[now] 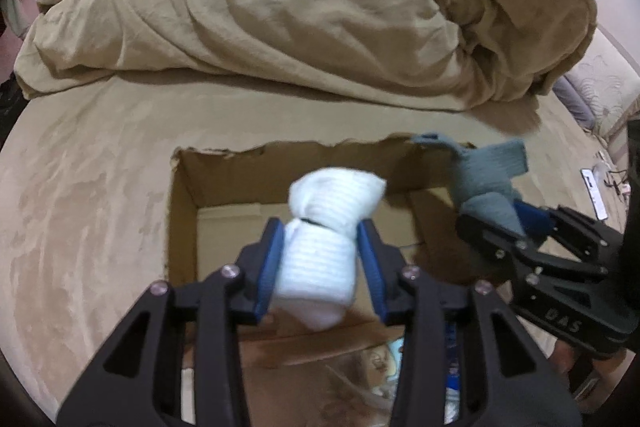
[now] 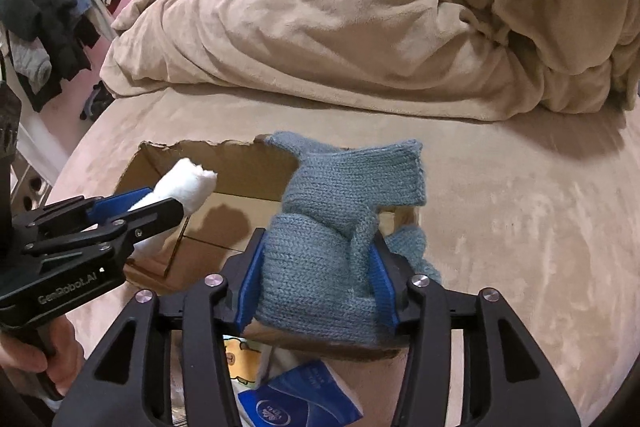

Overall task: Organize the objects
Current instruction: 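Carry socks and gloves into the cardboard box and open both grippers, then lift both grippers out of the box and back toward the items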

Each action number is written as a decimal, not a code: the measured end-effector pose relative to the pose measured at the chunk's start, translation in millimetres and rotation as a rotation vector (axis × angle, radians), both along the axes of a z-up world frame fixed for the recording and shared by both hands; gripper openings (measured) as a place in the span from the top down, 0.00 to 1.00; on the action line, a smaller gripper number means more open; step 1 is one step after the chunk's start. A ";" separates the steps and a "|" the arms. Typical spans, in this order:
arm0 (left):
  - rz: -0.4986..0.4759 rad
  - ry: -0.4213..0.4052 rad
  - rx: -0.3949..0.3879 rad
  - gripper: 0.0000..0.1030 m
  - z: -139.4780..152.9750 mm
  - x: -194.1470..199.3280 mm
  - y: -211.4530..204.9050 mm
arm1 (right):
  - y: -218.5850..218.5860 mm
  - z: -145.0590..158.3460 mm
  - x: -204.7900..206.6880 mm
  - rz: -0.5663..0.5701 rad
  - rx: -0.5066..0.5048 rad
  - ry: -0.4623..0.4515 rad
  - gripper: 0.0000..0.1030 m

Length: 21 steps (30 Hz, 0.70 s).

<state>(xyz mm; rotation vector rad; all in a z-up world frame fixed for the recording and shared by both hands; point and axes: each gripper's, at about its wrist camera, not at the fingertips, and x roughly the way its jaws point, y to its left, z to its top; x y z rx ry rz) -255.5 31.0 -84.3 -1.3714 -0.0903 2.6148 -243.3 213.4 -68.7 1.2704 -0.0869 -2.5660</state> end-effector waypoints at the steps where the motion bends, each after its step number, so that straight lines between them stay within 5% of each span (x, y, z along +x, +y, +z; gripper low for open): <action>1: 0.007 -0.003 -0.004 0.59 -0.5 1.2 -1.2 | 0.4 1.1 1.7 0.001 -0.001 0.009 0.48; 6: 0.037 -0.030 -0.026 0.52 2.3 9.4 -6.4 | -0.4 12.4 9.5 0.003 0.006 0.065 0.21; 13: 0.071 0.048 -0.022 0.22 33.4 58.4 -16.9 | 7.9 41.4 40.2 -0.027 -0.006 0.105 0.16; 21: 0.114 0.192 -0.050 0.19 72.6 127.0 -30.0 | 10.4 69.2 103.7 -0.046 0.022 0.155 0.15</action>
